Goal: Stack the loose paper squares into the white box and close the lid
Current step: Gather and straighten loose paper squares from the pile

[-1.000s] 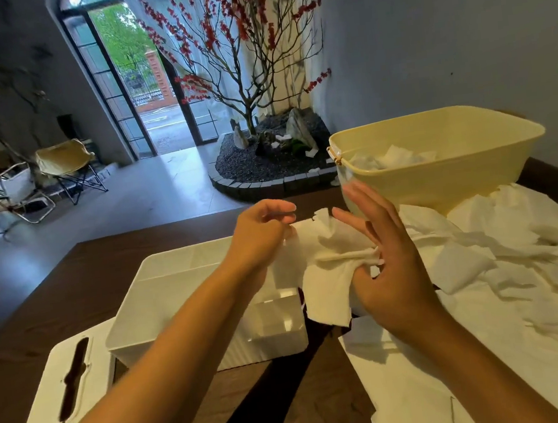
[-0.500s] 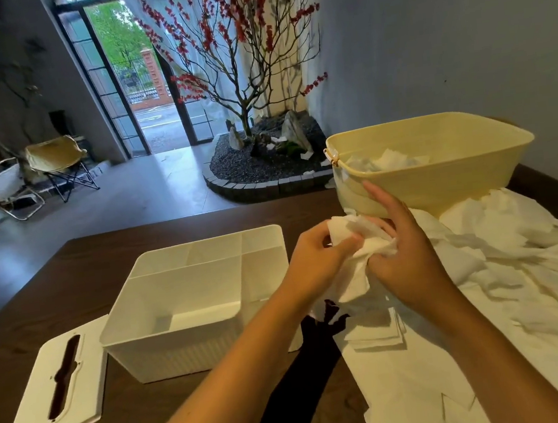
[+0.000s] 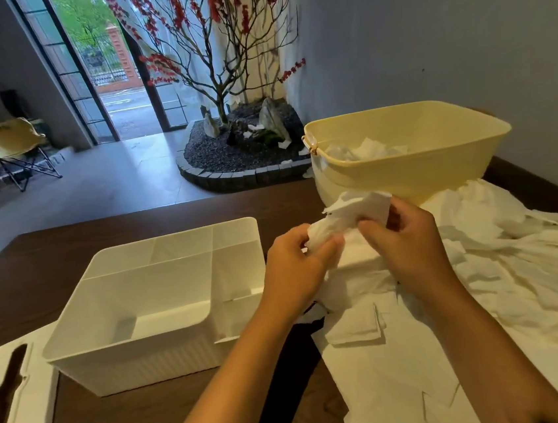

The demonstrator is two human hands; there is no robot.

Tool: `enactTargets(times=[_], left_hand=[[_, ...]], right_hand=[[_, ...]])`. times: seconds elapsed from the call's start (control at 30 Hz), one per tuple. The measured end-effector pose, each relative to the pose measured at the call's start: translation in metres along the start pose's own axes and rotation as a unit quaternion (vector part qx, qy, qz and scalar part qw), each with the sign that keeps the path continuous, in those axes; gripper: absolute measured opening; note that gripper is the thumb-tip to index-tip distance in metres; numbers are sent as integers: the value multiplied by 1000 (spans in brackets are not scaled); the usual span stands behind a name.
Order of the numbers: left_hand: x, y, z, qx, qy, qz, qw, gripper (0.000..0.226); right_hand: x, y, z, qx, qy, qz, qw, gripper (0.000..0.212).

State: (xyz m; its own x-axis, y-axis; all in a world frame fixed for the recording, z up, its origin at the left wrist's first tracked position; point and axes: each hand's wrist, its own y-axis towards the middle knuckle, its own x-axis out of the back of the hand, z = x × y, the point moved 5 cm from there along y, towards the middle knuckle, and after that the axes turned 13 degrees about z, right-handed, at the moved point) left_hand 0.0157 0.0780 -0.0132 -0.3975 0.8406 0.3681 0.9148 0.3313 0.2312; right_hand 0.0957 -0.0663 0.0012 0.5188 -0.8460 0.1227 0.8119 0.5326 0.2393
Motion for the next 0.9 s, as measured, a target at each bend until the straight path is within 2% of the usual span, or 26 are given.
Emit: enactTargets(times=[0.13, 0.23, 0.37, 0.47, 0.57, 0.63, 0.73, 0.8, 0.9], left_hand=[[7, -1, -5, -42, -25, -79, 996, 15], [13, 2, -8, -11, -136, -108, 985, 19], [7, 8, 0, 81, -319, -82, 941, 29], [3, 4, -1, 139, -291, -91, 942, 29], [2, 4, 3, 101, -287, -106, 947, 25], [0, 5, 3, 91, -307, -89, 943, 24], [-6, 4, -1, 97, -405, -57, 907, 27], [-8, 4, 2, 128, -453, -49, 881, 29], [-9, 3, 6, 163, -461, -49, 871, 32]], right_hand=[[4, 2, -4, -41, 85, -29, 995, 18], [8, 5, -5, -75, 68, -25, 995, 12], [2, 5, -7, -64, -34, 12, 997, 14], [-3, 2, -3, -32, -48, 32, 998, 15], [-13, -1, 1, -24, -34, 71, 997, 16], [-20, -2, 0, -39, 12, 101, 994, 20], [-26, -2, -4, -85, 69, 147, 983, 20], [-27, -3, -8, -105, 81, 161, 978, 20], [-25, -4, -12, -112, 67, 141, 981, 19]])
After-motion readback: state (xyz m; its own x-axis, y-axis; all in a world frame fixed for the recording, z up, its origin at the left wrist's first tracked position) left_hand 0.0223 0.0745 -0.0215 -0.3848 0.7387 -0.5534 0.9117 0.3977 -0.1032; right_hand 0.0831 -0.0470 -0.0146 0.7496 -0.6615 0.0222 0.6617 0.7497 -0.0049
